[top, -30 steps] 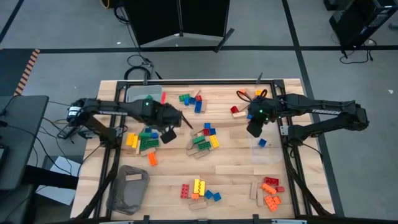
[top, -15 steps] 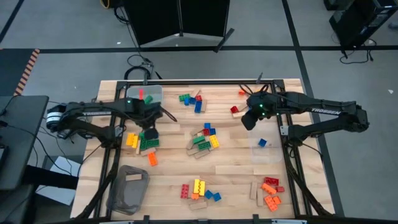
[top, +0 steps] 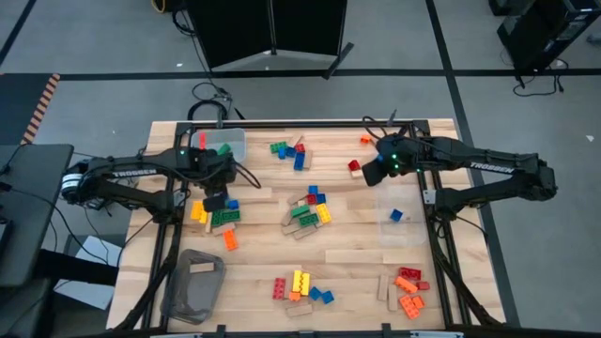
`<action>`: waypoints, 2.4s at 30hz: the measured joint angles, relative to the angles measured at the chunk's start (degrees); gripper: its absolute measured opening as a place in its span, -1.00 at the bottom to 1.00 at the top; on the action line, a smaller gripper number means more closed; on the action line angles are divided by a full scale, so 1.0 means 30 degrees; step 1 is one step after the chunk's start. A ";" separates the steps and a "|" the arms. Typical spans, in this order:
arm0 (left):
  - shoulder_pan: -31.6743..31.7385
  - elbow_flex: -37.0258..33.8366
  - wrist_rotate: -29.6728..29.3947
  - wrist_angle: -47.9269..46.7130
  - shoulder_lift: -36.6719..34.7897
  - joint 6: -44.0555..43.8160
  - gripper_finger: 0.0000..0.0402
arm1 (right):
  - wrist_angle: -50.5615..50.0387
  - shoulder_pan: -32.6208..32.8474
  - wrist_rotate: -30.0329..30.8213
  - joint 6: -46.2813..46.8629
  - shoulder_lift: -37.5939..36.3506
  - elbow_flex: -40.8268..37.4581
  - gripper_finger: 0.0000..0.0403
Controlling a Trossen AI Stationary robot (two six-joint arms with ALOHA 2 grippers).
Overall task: Sort blocks by size
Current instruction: Put the large green game piece into the gray bin
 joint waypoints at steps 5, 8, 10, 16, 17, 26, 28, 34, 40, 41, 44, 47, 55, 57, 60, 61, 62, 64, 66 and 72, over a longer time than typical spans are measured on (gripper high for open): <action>0.0000 -0.0057 0.0004 0.0288 -0.0009 0.0413 -0.43 | 0.0003 -0.0005 0.0486 0.0811 0.0000 0.0000 -0.37; 0.0000 -0.0672 0.0732 0.1308 -0.0015 0.0954 -0.30 | 0.0003 -0.0005 0.0662 0.0926 0.0000 0.0000 -0.37; -0.0007 -0.1346 0.1753 0.2195 -0.0015 0.1287 -0.25 | -0.0004 -0.0005 0.0676 0.0912 0.0000 0.0000 -0.37; -0.0007 -0.2721 0.2833 0.2880 0.0053 0.1195 -0.24 | -0.0003 -0.0005 0.0676 0.0570 0.0000 0.0000 -0.37; -0.0007 -0.2665 0.2834 0.2973 0.0065 0.1188 -0.24 | -0.0005 -0.0005 0.0676 0.0397 0.0000 0.0000 -0.37; -0.0015 -0.2652 0.4392 0.3091 0.0403 -0.0639 -0.24 | -0.0005 -0.0005 0.0676 -0.0392 0.0000 0.0000 -0.37; -0.0007 -0.2652 0.4386 0.3091 0.0800 -0.1413 -0.24 | -0.0005 -0.0005 0.0676 -0.0676 0.0000 0.0000 -0.37; -0.0007 -0.2652 0.3792 0.2753 0.2828 -0.2640 -0.24 | -0.0010 -0.0005 0.0676 -0.1344 0.0000 0.0000 -0.37; -0.0015 -0.2652 0.3679 0.2323 0.4476 -0.2714 -0.24 | -0.0012 -0.0005 0.0676 -0.1660 0.0000 0.0000 -0.37; -0.0022 -0.2647 0.3640 0.2261 0.4697 -0.2677 -0.24 | -0.0012 -0.0005 0.0676 -0.1667 0.0000 0.0000 -0.37; -0.0017 -0.2625 0.3470 0.2098 0.5204 -0.2634 -0.24 | -0.0012 -0.0005 0.0676 -0.1793 0.0000 0.0000 -0.37; -0.0022 -0.2637 0.3483 0.2143 0.5681 -0.2629 -0.24 | -0.0012 -0.0005 0.0672 -0.1814 0.0000 0.0000 -0.37; -0.0022 -0.2637 0.3490 0.2180 0.6910 -0.2221 -0.34 | -0.0012 -0.0005 0.0668 -0.2119 0.0000 0.0000 -0.37; -0.0022 -0.2630 0.3490 0.2146 0.7088 -0.2221 -0.42 | -0.0012 -0.0005 0.0668 -0.2166 0.0000 0.0000 -0.37; -0.0022 -0.2603 0.3523 0.2066 0.7118 -0.2249 -0.53 | -0.0012 -0.0005 0.0668 -0.2246 0.0000 0.0000 -0.37; -0.0022 -0.2577 0.3521 0.2042 0.7118 -0.2292 -0.54 | -0.0012 -0.0005 0.0668 -0.2301 0.0000 0.0000 -0.37; -0.0022 -0.2526 0.3519 0.1999 0.7118 -0.2301 -0.54 | -0.0012 -0.0005 0.0668 -0.2308 0.0000 0.0000 -0.37; -0.0022 -0.2283 0.3512 0.1835 0.7104 -0.2322 -0.54 | -0.0012 -0.0005 0.0668 -0.2316 0.0000 0.0000 -0.37; -0.0022 -0.1875 0.3511 0.1425 0.7082 -0.2572 -0.54 | -0.0012 -0.0005 0.0668 -0.2441 0.0000 0.0000 -0.37; -0.0022 0.0178 0.3504 -0.0474 0.7082 -0.3588 -0.54 | -0.0012 -0.0005 0.0661 -0.3032 0.0000 0.0000 -0.37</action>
